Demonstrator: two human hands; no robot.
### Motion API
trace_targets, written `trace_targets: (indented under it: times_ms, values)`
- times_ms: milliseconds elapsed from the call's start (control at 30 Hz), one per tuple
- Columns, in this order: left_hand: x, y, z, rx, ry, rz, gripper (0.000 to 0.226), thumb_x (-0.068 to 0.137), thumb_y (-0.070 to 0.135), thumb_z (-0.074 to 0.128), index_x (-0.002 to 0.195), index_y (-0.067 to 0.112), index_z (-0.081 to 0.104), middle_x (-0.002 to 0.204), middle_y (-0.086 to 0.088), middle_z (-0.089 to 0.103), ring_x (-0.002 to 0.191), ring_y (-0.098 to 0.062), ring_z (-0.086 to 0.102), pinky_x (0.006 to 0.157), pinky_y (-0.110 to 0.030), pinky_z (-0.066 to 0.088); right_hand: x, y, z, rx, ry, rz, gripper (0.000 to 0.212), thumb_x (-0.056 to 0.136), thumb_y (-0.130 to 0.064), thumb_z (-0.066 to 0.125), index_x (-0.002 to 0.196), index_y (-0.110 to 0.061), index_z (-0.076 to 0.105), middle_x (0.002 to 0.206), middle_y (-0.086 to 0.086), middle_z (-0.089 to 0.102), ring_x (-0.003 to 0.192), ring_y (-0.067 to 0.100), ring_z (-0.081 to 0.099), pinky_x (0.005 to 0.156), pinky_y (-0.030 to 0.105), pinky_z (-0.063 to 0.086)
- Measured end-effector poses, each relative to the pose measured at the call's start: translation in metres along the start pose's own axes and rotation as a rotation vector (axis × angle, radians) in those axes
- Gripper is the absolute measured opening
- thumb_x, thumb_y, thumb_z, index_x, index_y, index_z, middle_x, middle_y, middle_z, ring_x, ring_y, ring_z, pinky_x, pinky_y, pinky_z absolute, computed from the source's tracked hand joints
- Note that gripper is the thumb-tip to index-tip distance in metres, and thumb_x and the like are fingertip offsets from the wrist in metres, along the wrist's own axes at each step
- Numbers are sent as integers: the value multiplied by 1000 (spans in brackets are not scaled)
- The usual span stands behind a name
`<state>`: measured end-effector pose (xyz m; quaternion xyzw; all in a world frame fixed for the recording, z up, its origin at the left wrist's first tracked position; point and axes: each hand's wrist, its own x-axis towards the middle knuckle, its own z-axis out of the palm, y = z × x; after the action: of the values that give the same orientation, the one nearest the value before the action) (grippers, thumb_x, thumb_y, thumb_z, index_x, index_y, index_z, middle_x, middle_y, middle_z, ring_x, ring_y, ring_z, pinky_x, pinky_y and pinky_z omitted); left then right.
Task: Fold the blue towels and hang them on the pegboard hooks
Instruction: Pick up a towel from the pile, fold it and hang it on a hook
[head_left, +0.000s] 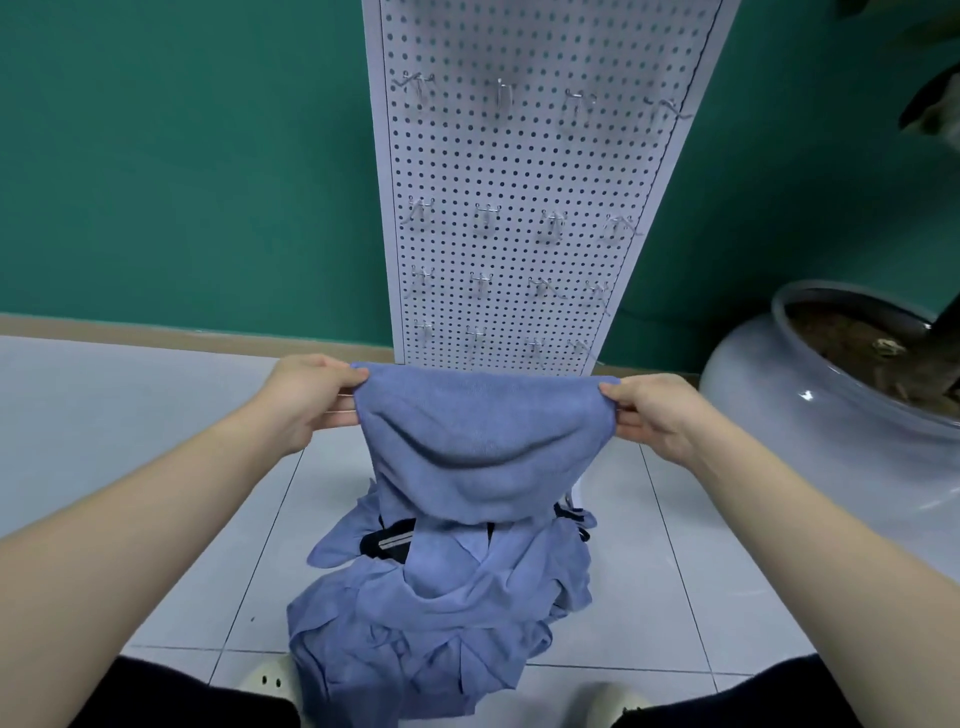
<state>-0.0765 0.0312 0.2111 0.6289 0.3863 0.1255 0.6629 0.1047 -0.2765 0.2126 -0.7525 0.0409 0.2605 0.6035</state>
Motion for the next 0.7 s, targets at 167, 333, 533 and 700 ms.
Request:
trace_targets:
  times_ms: [167,333,533,700]
  values:
    - [-28,24,22,8,107,210,13,93,2,69,82,6,62,78,-10,67,59,-19,67,52,-27,59,-27,-20,22,73,96,-159,28,96,-2,65,115,18,65,112,31,71,84,26,64,72,33,59]
    - [-66,33,50,70,90,412,10,88,4,71,81,5,64,74,-19,72,65,-23,67,58,-39,64,-65,-28,59,123,16,-324,31,95,-8,68,100,22,62,87,21,63,79,26,60,79,43,57]
    - [-93,19,75,148,-21,578,15,88,12,77,78,20,68,70,1,74,66,-18,72,72,-47,64,-99,-16,94,121,-120,-388,28,95,-9,71,66,-9,74,73,10,65,73,21,59,74,39,52]
    - [-101,8,84,168,-24,657,13,91,13,75,83,22,71,80,15,74,77,-3,71,79,-28,59,-103,-14,96,164,-165,-406,25,97,-7,68,75,-12,78,81,8,76,79,23,71,84,38,59]
